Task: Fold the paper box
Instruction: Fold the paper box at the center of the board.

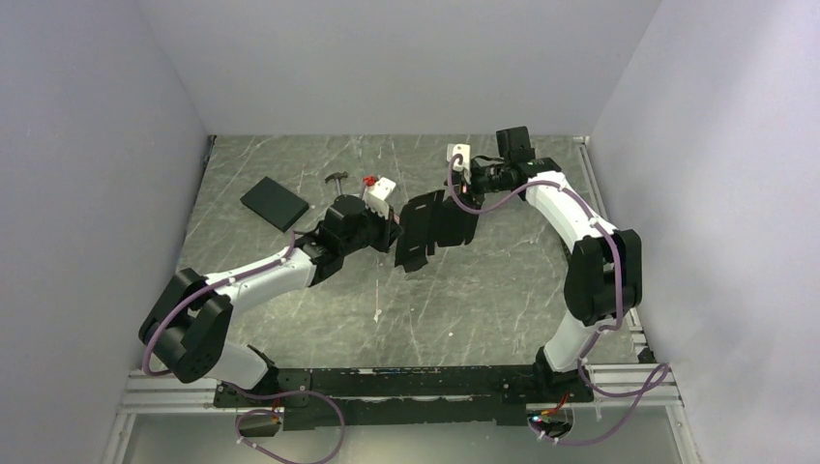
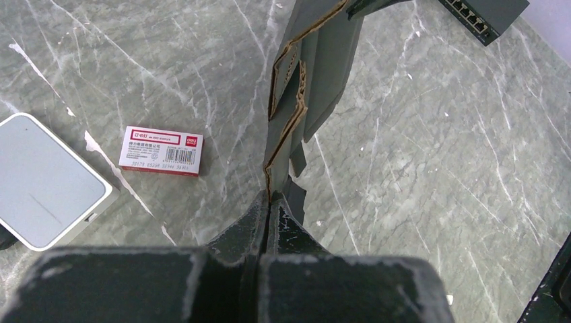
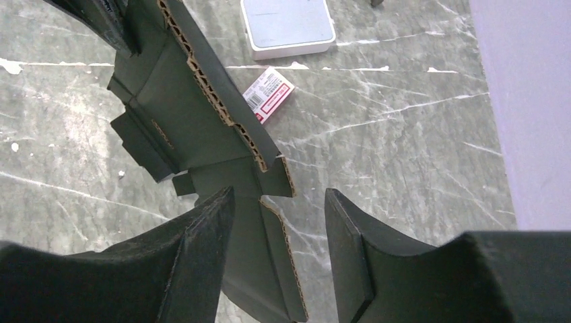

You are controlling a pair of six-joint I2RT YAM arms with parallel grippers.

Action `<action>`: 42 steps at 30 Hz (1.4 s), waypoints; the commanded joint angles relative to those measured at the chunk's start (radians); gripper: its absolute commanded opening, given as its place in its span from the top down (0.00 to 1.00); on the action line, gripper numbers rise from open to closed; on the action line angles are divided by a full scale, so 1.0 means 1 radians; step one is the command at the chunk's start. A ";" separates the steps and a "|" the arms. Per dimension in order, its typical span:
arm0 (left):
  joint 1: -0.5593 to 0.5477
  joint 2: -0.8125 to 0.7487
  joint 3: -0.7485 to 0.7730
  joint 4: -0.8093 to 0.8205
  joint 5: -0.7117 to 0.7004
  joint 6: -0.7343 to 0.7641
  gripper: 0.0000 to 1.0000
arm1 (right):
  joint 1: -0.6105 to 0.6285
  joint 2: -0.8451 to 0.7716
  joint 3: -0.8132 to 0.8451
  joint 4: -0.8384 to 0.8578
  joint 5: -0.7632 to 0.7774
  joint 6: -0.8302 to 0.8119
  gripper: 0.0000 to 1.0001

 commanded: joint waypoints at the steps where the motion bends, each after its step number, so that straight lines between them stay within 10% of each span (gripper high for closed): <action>1: -0.005 -0.033 -0.007 0.046 0.011 0.013 1.00 | 0.006 0.004 0.041 -0.038 -0.060 -0.071 0.47; 24: -0.004 -0.028 -0.010 0.052 -0.014 -0.054 1.00 | 0.094 -0.094 -0.106 0.030 0.042 -0.077 0.98; 32: -0.003 -0.028 -0.018 0.042 -0.052 -0.099 1.00 | 0.122 -0.148 -0.208 0.173 0.163 0.068 1.00; 35: -0.003 -0.031 -0.026 0.044 -0.076 -0.119 1.00 | 0.124 -0.166 -0.224 0.158 0.150 0.086 0.94; 42: 0.008 -0.089 -0.123 0.168 -0.127 -0.205 1.00 | 0.065 -0.278 -0.148 0.041 0.020 0.257 0.41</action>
